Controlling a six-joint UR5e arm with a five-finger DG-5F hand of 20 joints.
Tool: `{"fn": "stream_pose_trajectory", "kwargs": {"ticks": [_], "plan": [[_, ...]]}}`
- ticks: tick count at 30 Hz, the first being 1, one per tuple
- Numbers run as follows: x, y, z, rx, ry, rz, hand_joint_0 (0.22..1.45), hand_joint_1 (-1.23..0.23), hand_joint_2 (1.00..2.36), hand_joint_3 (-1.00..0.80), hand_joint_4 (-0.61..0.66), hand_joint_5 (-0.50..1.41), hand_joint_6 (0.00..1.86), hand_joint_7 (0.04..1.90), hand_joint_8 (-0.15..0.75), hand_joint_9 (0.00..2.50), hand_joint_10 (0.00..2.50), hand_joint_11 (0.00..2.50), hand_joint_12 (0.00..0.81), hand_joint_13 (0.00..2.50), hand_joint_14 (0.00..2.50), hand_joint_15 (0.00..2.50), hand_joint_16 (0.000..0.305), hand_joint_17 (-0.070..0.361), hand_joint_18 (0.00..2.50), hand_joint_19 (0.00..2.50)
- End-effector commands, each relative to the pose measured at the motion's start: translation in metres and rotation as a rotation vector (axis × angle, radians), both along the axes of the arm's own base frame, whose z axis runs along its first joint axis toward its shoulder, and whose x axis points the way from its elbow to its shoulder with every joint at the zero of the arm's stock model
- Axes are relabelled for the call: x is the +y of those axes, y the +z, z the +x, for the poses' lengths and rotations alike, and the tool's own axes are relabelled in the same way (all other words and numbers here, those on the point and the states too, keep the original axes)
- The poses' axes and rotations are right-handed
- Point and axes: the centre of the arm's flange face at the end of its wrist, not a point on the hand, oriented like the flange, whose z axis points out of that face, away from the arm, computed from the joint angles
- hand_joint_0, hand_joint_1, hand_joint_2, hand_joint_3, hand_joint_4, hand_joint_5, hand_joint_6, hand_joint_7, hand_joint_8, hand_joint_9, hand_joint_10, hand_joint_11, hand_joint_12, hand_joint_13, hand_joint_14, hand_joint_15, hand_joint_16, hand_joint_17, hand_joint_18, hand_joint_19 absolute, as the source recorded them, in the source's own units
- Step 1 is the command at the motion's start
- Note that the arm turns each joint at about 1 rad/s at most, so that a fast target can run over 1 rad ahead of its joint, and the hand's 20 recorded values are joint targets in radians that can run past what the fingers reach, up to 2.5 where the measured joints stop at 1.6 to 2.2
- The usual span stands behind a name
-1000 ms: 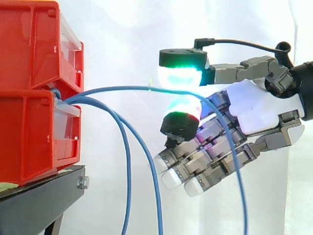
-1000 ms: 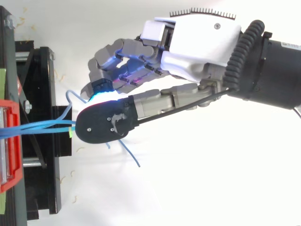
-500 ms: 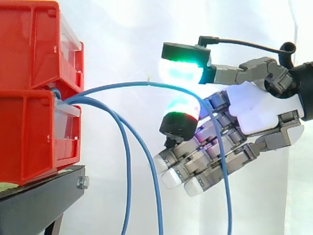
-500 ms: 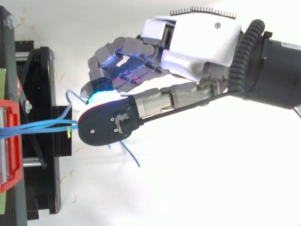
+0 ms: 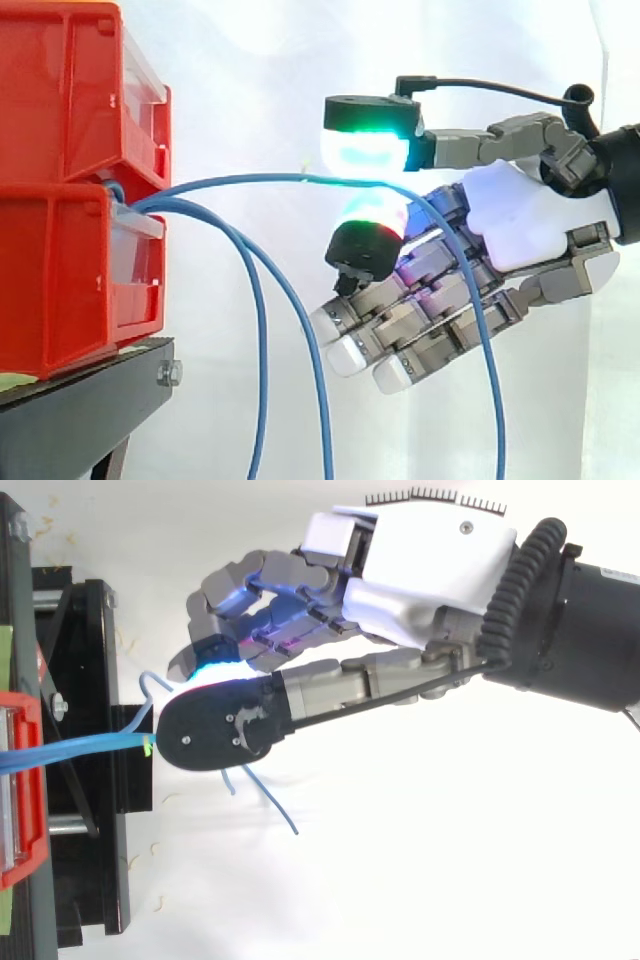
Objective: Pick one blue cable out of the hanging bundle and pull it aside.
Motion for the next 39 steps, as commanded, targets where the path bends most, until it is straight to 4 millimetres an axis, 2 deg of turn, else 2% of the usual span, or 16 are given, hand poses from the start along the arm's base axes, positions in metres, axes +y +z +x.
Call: {"fn": "stream_pose_trajectory", "kwargs": {"ticks": [1,4,7,16,21,27,30,33,36,39], "plan": [[-0.0001,-0.0001,0.0007,-0.014,-0.021,0.019,0.56,-0.70,1.01,-0.35,0.22,-0.19,0.87,1.36,0.280,0.62,0.01,0.26,0.396,0.56,0.01,0.35,0.057,0.128,0.37,0.45],[-0.0002,0.0009,0.0015,-0.021,-0.023,0.019,0.54,-0.70,1.00,-0.50,0.22,-0.19,0.88,1.34,0.282,0.61,0.01,0.25,0.404,0.56,0.01,0.35,0.058,0.131,0.38,0.43],[0.0010,0.0013,0.0023,-0.026,-0.022,0.019,0.48,-0.67,1.00,-0.50,0.24,-0.20,0.88,1.31,0.299,0.62,0.01,0.25,0.424,0.57,0.01,0.36,0.062,0.139,0.40,0.42],[0.0011,0.0012,0.0027,-0.033,-0.032,0.015,0.43,-0.59,1.00,-0.50,0.24,-0.20,0.88,1.23,0.324,0.61,0.01,0.24,0.454,0.57,0.01,0.34,0.068,0.152,0.42,0.42],[0.0014,0.0014,0.0027,-0.033,-0.038,0.009,0.47,-0.54,1.00,-0.50,0.22,-0.20,0.86,1.26,0.308,0.60,0.01,0.24,0.436,0.55,0.01,0.34,0.064,0.144,0.37,0.44],[0.0023,0.0008,0.0038,-0.039,-0.041,0.007,0.48,-0.55,1.00,-0.46,0.20,-0.21,0.84,1.30,0.306,0.57,0.01,0.23,0.429,0.50,0.01,0.34,0.065,0.147,0.30,0.44],[0.0029,0.0010,0.0039,-0.041,-0.045,0.006,0.42,-0.53,1.00,-0.50,0.21,-0.22,0.84,1.25,0.327,0.56,0.01,0.22,0.458,0.49,0.01,0.32,0.071,0.161,0.31,0.41],[0.0026,0.0001,0.0043,-0.043,-0.050,0.005,0.40,-0.58,1.00,-0.50,0.22,-0.22,0.83,1.20,0.328,0.52,0.00,0.20,0.468,0.48,0.01,0.30,0.074,0.166,0.32,0.38],[0.0037,-0.0006,0.0053,-0.047,-0.050,0.006,0.41,-0.63,1.00,-0.50,0.21,-0.23,0.80,1.15,0.314,0.48,0.00,0.16,0.456,0.45,0.01,0.28,0.072,0.162,0.31,0.37],[0.0038,-0.0005,0.0055,-0.049,-0.050,0.006,0.46,-0.65,1.00,-0.50,0.17,-0.22,0.72,1.20,0.280,0.44,0.00,0.12,0.429,0.40,0.01,0.24,0.067,0.152,0.25,0.36]]}}
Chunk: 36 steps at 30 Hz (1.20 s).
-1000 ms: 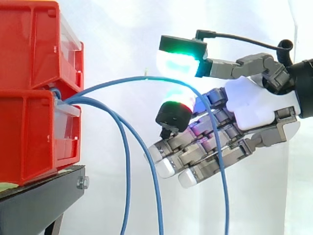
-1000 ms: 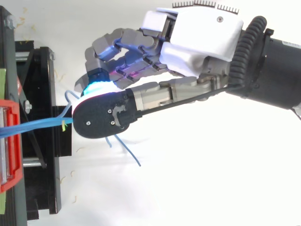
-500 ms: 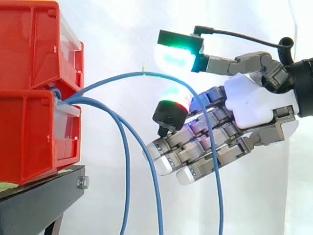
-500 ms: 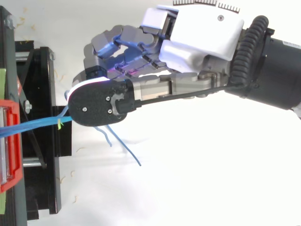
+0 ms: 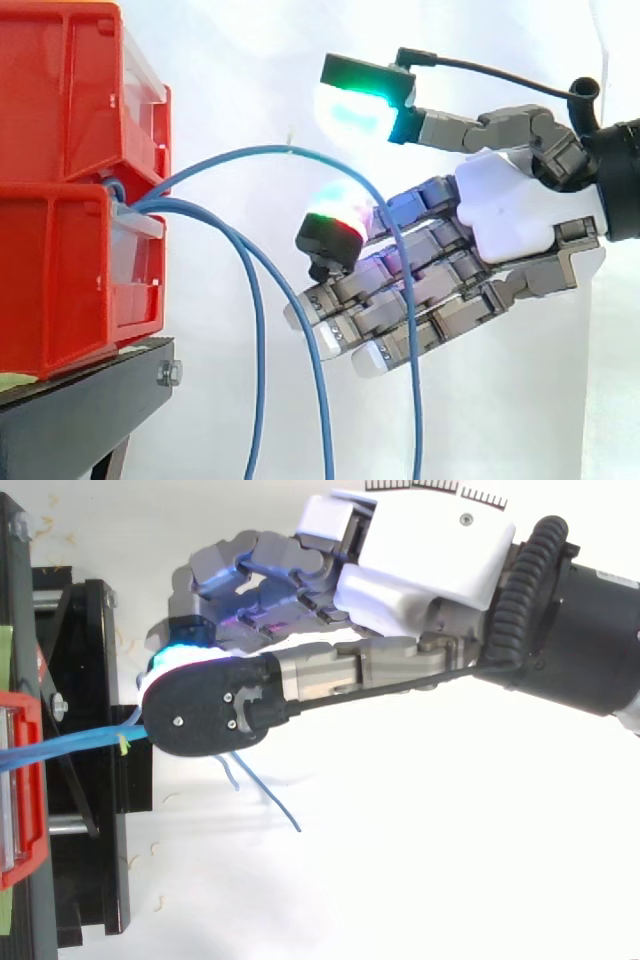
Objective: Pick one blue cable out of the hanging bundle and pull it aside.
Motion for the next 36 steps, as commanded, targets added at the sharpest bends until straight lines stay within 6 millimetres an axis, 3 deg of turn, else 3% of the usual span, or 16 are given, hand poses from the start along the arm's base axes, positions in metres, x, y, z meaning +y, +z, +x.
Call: {"fn": "stream_pose_trajectory", "kwargs": {"ticks": [1,6,13,18,24,30,36], "plan": [[0.0005,-0.0001,0.0003,-0.002,-0.001,0.000,0.46,-0.65,1.00,-0.50,0.16,-0.22,0.70,1.21,0.277,0.43,0.00,0.11,0.430,0.39,0.01,0.24,0.067,0.151,0.23,0.35],[-0.0001,-0.0001,0.0002,-0.002,-0.007,-0.002,0.46,-0.62,1.01,-0.37,0.14,-0.21,0.65,1.28,0.277,0.42,0.00,0.11,0.430,0.37,0.01,0.24,0.068,0.152,0.20,0.35],[0.0011,-0.0001,0.0002,-0.002,-0.006,-0.002,0.49,-0.66,1.02,-0.17,0.12,-0.23,0.73,1.29,0.269,0.44,0.00,0.13,0.413,0.38,0.01,0.25,0.064,0.143,0.22,0.35],[0.0010,-0.0002,0.0001,-0.001,-0.006,-0.002,0.46,-0.74,1.00,-0.50,0.15,-0.24,0.76,1.21,0.278,0.43,0.00,0.14,0.426,0.39,0.01,0.23,0.066,0.149,0.24,0.34],[0.0011,-0.0001,0.0002,-0.002,-0.006,-0.002,0.45,-0.79,1.00,-0.50,0.17,-0.24,0.77,1.18,0.284,0.43,0.00,0.14,0.432,0.41,0.01,0.23,0.067,0.151,0.29,0.32],[0.0005,0.0000,0.0001,-0.003,-0.012,-0.003,0.55,-0.85,1.00,-0.50,0.11,-0.25,0.81,1.24,0.253,0.44,0.00,0.15,0.400,0.41,0.01,0.23,0.060,0.135,0.29,0.32],[0.0005,0.0000,0.0001,-0.003,-0.012,-0.003,0.60,-0.79,1.01,-0.34,0.10,-0.23,0.85,1.27,0.256,0.55,0.01,0.20,0.388,0.47,0.01,0.26,0.057,0.129,0.33,0.36]]}}
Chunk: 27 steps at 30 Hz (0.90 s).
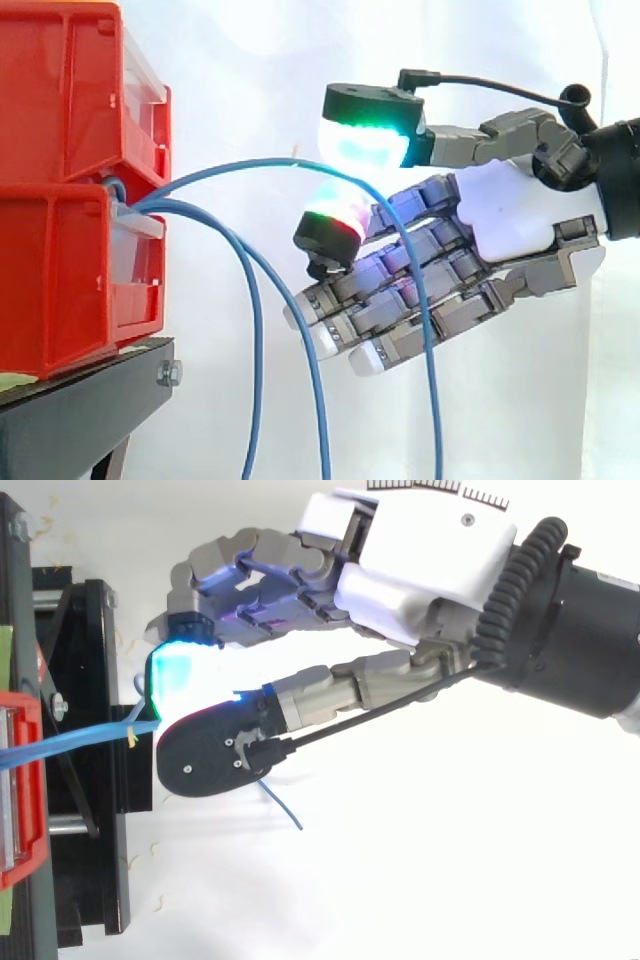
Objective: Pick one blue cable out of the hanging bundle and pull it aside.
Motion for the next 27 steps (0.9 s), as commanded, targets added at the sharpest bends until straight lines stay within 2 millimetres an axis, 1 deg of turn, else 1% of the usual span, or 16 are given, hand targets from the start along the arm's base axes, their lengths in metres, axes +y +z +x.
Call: {"fn": "stream_pose_trajectory", "kwargs": {"ticks": [1,3,5,9,11,19,21,22,24,27], "plan": [[0.0004,-0.0002,0.0000,0.000,0.000,0.000,0.60,-0.77,1.01,-0.30,0.10,-0.22,0.85,1.29,0.258,0.58,0.01,0.22,0.389,0.49,0.01,0.26,0.057,0.128,0.34,0.37],[0.0004,-0.0002,0.0000,0.000,0.000,0.000,0.60,-0.75,1.02,-0.26,0.11,-0.22,0.85,1.31,0.261,0.59,0.01,0.22,0.392,0.50,0.01,0.27,0.056,0.127,0.34,0.38],[0.0004,-0.0002,0.0000,0.000,0.000,0.000,0.59,-0.72,1.02,-0.17,0.10,-0.21,0.87,1.36,0.268,0.63,0.01,0.25,0.391,0.52,0.01,0.28,0.056,0.126,0.35,0.40],[0.0004,-0.0002,0.0000,0.000,0.000,0.000,0.58,-0.69,1.02,-0.06,0.09,-0.20,0.88,1.42,0.270,0.69,0.01,0.28,0.390,0.55,0.01,0.30,0.056,0.125,0.37,0.43],[0.0016,-0.0002,0.0001,0.000,0.002,0.000,0.58,-0.67,1.02,0.01,0.10,-0.19,0.89,1.44,0.284,0.74,0.01,0.28,0.414,0.59,0.01,0.31,0.060,0.135,0.40,0.42],[0.0016,-0.0002,0.0001,0.000,0.002,0.000,0.60,-0.68,1.00,0.15,0.06,-0.14,0.89,1.52,0.311,0.87,0.01,0.29,0.446,0.68,0.01,0.36,0.068,0.154,0.49,0.41],[0.0014,-0.0002,0.0001,0.001,0.000,-0.002,0.60,-0.68,1.00,0.16,0.06,-0.14,0.89,1.52,0.312,0.89,0.01,0.28,0.453,0.69,0.01,0.36,0.069,0.155,0.49,0.40],[0.0025,-0.0009,-0.0001,0.004,0.003,-0.006,0.59,-0.68,1.05,0.17,0.04,-0.13,0.89,1.53,0.314,0.90,0.01,0.29,0.459,0.70,0.01,0.37,0.070,0.158,0.50,0.40],[0.0039,-0.0002,0.0003,0.008,0.010,-0.023,0.57,-0.67,1.12,0.16,0.03,-0.13,0.88,1.53,0.317,0.91,0.01,0.29,0.461,0.71,0.01,0.38,0.071,0.159,0.51,0.40],[0.0040,-0.0009,0.0001,0.018,0.017,-0.049,0.56,-0.67,1.17,0.16,0.03,-0.12,0.88,1.55,0.321,0.93,0.01,0.28,0.466,0.73,0.01,0.38,0.071,0.160,0.53,0.40]]}}
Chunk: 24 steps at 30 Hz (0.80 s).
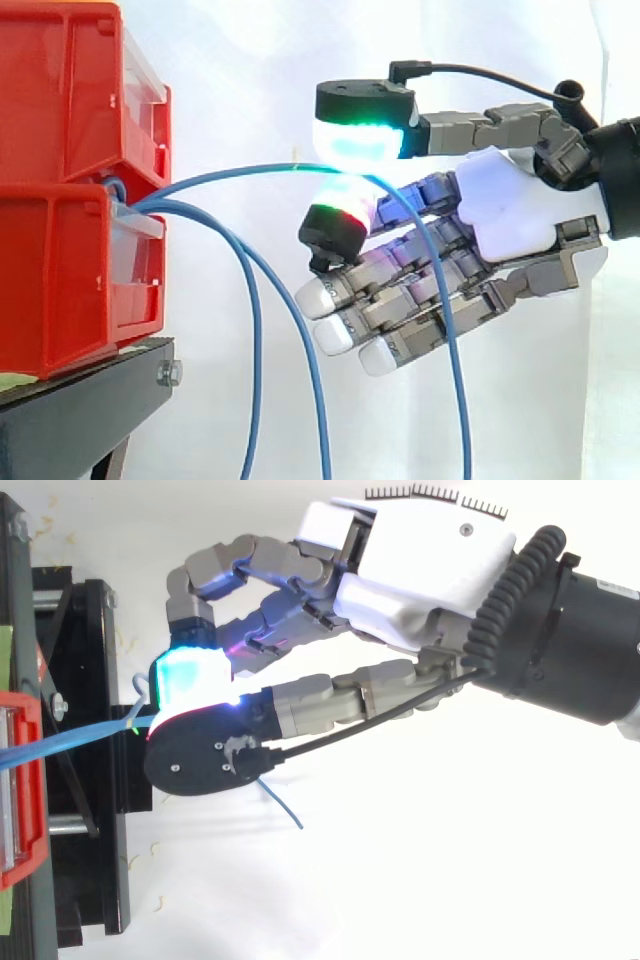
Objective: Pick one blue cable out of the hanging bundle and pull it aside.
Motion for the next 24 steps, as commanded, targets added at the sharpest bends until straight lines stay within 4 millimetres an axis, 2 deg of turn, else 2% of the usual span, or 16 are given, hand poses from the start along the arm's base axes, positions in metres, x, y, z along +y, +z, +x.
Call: {"fn": "stream_pose_trajectory", "kwargs": {"ticks": [1,9,18,24], "plan": [[0.001,-0.001,0.000,0.013,0.011,-0.035,0.55,-0.66,1.18,0.16,0.03,-0.12,0.88,1.55,0.322,0.93,0.01,0.28,0.468,0.73,0.01,0.38,0.071,0.161,0.53,0.40],[0.001,-0.001,-0.001,0.027,0.020,-0.071,0.55,-0.67,1.20,0.14,0.03,-0.12,0.88,1.54,0.322,0.88,0.01,0.25,0.467,0.71,0.01,0.36,0.071,0.160,0.53,0.39],[0.000,-0.019,-0.007,0.065,0.024,-0.075,0.57,-0.68,1.12,0.16,0.06,-0.12,0.88,1.54,0.339,0.90,0.01,0.31,0.470,0.73,0.01,0.38,0.070,0.157,0.53,0.41],[0.002,-0.021,-0.009,0.083,0.029,-0.077,0.58,-0.68,1.08,0.16,0.08,-0.13,0.88,1.53,0.361,1.09,0.02,0.67,0.472,0.78,0.01,0.41,0.070,0.157,0.57,0.42]]}}
